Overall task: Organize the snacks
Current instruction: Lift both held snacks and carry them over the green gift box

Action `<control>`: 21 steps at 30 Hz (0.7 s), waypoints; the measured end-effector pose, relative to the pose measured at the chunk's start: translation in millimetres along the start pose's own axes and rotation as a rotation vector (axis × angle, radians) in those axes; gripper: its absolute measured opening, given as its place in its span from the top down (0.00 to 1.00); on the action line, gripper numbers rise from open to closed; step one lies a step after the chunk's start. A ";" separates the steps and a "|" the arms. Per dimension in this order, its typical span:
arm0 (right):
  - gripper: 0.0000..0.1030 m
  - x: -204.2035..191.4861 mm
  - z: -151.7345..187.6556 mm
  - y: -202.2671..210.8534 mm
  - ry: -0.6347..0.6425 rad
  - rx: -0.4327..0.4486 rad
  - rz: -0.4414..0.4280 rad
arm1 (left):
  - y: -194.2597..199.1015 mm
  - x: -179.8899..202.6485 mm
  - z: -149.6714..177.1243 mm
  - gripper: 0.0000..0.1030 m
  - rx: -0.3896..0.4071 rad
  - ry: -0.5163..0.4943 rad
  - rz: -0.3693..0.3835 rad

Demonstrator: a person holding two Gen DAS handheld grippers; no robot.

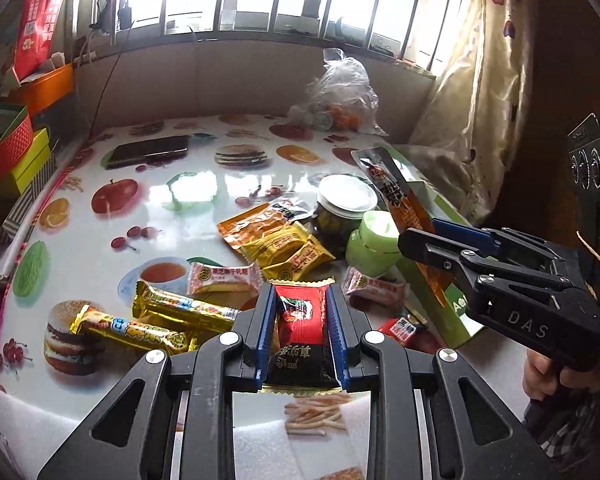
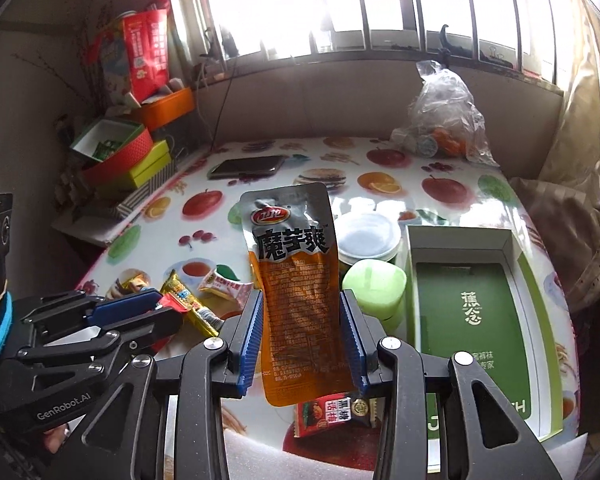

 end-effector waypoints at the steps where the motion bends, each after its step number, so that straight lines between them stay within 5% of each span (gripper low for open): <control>1: 0.65 3.5 -0.4 2.9 -0.005 0.003 0.007 | -0.6 3.3 -1.7 0.74 0.001 -0.006 0.008; 21: 0.65 100.3 13.3 44.2 -0.147 0.011 0.207 | -27.1 104.9 -41.4 0.74 0.005 -0.119 0.196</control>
Point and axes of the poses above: each gripper's, at about its wrist camera, not at the fingertips, and y roughly against the way its jaws point, x to its right, z to its underside, the point moved 1 cm from there along -y, roughly the way its jaws point, and after that the axes turned 6 degrees about -z, right-handed, at the moved point
